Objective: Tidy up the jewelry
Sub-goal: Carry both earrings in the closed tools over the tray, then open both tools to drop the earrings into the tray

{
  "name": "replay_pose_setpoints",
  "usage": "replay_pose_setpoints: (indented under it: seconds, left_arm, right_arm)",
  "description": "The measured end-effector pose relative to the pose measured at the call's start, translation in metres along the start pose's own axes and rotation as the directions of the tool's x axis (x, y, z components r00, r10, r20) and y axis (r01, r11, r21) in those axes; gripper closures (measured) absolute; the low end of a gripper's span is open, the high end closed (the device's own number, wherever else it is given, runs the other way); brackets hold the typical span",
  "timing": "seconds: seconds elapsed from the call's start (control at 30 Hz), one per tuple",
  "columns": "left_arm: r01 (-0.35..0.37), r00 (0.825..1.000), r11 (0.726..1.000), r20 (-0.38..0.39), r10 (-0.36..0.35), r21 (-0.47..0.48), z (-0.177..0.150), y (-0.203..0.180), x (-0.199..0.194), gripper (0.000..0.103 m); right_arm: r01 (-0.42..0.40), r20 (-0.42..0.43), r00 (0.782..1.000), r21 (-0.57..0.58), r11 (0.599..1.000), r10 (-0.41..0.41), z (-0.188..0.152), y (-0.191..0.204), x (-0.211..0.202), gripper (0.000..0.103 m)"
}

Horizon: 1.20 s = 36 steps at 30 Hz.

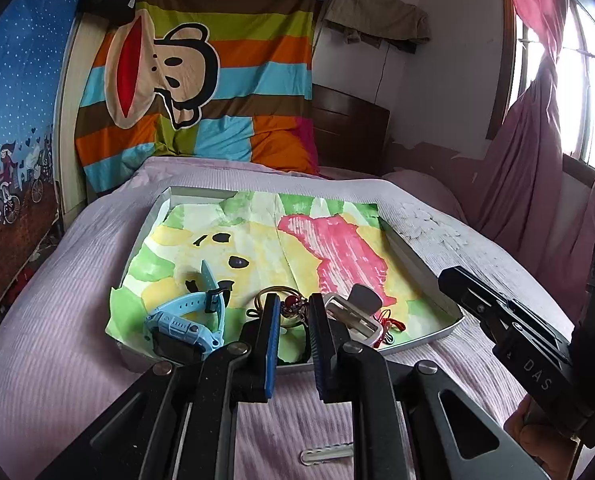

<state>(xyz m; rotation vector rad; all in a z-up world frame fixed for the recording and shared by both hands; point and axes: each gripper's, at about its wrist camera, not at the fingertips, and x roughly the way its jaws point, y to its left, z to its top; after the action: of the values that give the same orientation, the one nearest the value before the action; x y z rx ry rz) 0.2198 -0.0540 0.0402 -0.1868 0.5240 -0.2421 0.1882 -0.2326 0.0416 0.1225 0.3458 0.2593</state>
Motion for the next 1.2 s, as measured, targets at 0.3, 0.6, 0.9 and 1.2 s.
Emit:
replay_pose_setpoints:
  seconds: [0.3, 0.6, 0.9, 1.2]
  left_arm:
    - [0.000, 0.997, 1.000, -0.082, 0.000, 0.008, -0.007, -0.002, 0.039, 0.089]
    - [-0.005, 0.993, 1.000, -0.118, 0.006, 0.007, -0.012, -0.002, 0.051, 0.089]
    - [-0.007, 0.989, 1.000, -0.145, 0.008, 0.007, -0.016, -0.002, 0.057, 0.089]
    - [-0.011, 0.989, 1.000, -0.146, 0.011, -0.004, -0.017, 0.001, 0.059, 0.089]
  right_arm:
    - [0.041, -0.107, 0.994, 0.035, 0.999, -0.037, -0.022, -0.016, 0.041, 0.093]
    - [0.049, -0.169, 0.985, 0.034, 0.998, -0.043, -0.032, -0.019, 0.059, 0.093]
    - [0.036, -0.179, 0.984, 0.048, 0.998, -0.027, -0.035, -0.021, 0.063, 0.093]
    - [0.026, -0.178, 0.984, 0.050, 0.998, -0.017, -0.035, -0.022, 0.063, 0.090]
